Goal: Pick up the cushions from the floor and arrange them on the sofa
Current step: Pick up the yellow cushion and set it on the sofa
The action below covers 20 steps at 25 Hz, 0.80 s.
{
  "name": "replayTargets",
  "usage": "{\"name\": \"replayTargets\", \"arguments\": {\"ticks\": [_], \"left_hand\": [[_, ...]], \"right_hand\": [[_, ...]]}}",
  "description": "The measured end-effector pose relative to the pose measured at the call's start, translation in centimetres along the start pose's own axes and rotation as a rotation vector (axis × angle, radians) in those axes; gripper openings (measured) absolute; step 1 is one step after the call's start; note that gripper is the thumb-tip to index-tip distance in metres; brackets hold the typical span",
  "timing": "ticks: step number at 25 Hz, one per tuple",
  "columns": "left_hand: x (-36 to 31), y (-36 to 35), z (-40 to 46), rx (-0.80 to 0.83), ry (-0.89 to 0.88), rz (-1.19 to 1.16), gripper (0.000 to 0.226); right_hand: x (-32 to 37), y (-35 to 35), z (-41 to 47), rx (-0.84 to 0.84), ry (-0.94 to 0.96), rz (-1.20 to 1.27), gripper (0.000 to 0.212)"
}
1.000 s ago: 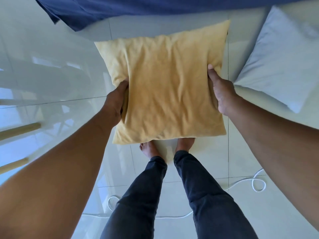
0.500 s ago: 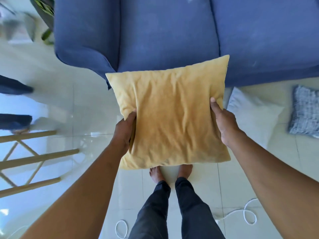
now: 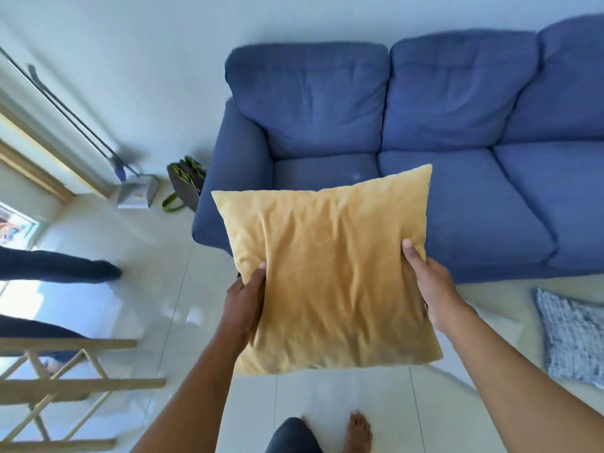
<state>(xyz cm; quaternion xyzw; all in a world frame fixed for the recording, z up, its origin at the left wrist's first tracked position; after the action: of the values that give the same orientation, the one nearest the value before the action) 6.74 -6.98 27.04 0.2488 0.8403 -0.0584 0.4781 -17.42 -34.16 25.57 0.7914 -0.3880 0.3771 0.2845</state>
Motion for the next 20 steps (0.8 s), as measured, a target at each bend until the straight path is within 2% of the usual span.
{"name": "replayTargets", "arguments": {"ticks": [4, 7, 10, 14, 20], "left_hand": [[-4.6, -0.6, 0.0, 0.029, -0.066, -0.060, 0.037], [-7.9, -1.0, 1.4, 0.024, -0.105, -0.093, 0.029], [-10.1, -1.5, 4.0, 0.031, -0.104, -0.147, 0.029], [-13.1, -2.5, 9.1, 0.074, -0.092, -0.251, 0.030], [-17.8, -4.4, 19.1, 0.168, -0.106, -0.236, 0.037]], "right_hand": [[4.6, 0.3, 0.5, 0.073, 0.050, 0.036, 0.097], [7.9, -0.1, 1.8, 0.109, 0.089, 0.088, 0.093], [10.8, -1.0, 3.4, 0.145, 0.134, 0.155, 0.080], [14.9, -2.5, 6.9, 0.157, 0.153, 0.229, 0.075], [21.3, -5.4, 14.2, 0.140, 0.168, 0.273, 0.088]]}}
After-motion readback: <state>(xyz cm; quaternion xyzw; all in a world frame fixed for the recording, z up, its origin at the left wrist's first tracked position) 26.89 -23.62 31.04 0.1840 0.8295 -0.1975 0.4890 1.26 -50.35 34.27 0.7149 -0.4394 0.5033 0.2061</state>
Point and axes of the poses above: each hand's wrist, its own z-axis towards the middle knuckle, its own y-axis out of the back of the hand, x = y × z, the point moved 8 cm from there along z, towards the middle knuckle, and after that the axes turned 3 degrees about -z, right-handed, at the moved point
